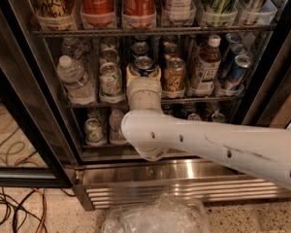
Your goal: Pick pepsi can from middle shelf of fridge
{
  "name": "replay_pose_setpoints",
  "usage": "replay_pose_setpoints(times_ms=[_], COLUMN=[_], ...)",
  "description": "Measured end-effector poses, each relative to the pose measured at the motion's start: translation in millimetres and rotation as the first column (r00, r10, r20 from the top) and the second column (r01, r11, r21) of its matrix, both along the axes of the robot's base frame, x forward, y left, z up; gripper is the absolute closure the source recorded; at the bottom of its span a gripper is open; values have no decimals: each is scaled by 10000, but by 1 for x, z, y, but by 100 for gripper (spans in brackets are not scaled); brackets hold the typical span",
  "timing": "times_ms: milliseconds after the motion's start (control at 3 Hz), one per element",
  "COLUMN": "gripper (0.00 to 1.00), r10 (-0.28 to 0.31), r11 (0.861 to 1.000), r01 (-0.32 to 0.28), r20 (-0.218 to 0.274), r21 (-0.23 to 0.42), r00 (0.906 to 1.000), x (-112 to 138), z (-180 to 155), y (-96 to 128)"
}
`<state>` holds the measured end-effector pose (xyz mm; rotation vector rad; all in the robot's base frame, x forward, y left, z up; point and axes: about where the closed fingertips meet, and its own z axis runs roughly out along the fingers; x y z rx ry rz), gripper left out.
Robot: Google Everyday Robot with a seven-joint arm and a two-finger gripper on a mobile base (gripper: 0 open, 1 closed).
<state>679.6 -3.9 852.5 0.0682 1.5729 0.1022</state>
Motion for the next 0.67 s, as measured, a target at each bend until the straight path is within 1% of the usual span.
replay_pose_setpoints(times_ms=[333, 667], gripper=[100, 100], r10=[1, 416], r11=[10000, 9991], r01=[-1, -416], r20=[0, 7], r21=[0, 112], r00=[10000, 9991], x=[0, -7], z=[0, 6], y=[0, -3])
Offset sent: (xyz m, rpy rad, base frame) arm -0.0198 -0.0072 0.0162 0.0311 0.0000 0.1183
